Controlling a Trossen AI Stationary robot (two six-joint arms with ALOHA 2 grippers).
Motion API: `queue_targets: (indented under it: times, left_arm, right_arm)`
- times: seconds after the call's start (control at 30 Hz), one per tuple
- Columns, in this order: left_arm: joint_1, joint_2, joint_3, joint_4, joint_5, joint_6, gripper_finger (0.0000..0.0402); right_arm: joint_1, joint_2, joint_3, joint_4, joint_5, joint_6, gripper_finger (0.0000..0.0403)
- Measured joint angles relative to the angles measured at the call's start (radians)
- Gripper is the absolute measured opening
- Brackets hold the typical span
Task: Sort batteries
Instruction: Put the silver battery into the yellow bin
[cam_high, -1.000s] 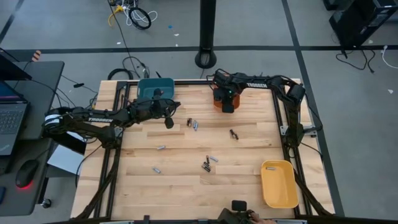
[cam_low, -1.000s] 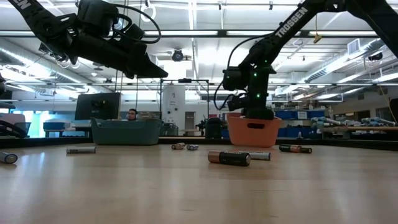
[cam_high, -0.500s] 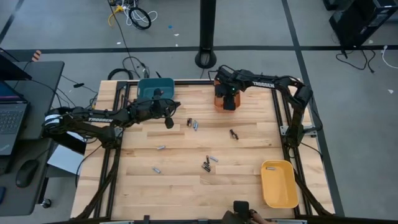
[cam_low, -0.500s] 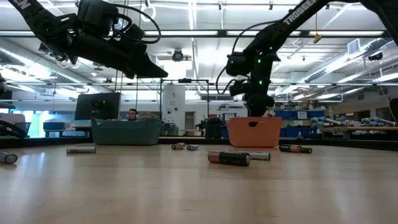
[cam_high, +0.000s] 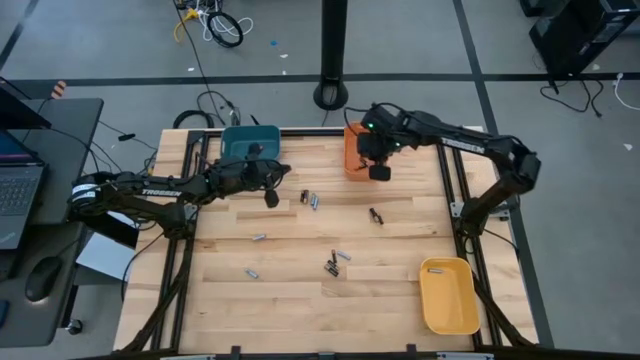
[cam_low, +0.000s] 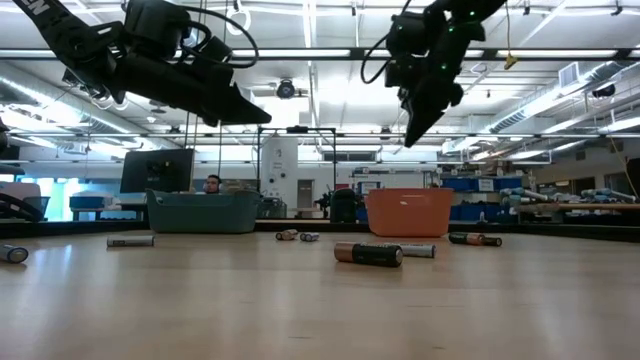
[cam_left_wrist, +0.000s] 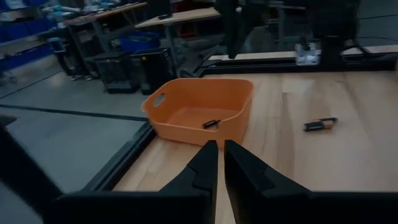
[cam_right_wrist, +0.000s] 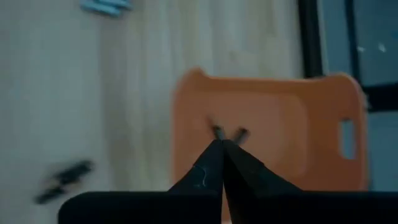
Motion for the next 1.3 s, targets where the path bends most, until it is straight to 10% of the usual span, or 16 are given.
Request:
queue_targets:
  times: [0.3, 0.63, 1.0, 1.3]
  left_arm:
    - [0.0, 0.0, 0.099, -0.219, 0.06, -0.002, 0.0035]
    - [-0.103, -0.001, 0.347, -0.859, 0.119, 0.013, 0.0034]
    - [-0.289, -0.001, 0.42, -1.32, 0.12, -0.38, 0.0008]
    - [-0.378, -0.001, 0.419, -1.413, 0.168, -0.646, 0.006]
  right_arm:
    - [0.107, -0.113, -0.242, 0.21, -0.077, 0.15, 0.0012]
    - [0.264, -0.236, -0.502, 0.542, -0.059, 0.346, 0.001]
    - [0.386, -0.278, -0.612, 0.665, 0.063, 0.437, 0.0011]
    - [0.39, -0.278, -0.612, 0.686, 0.066, 0.42, 0.0011]
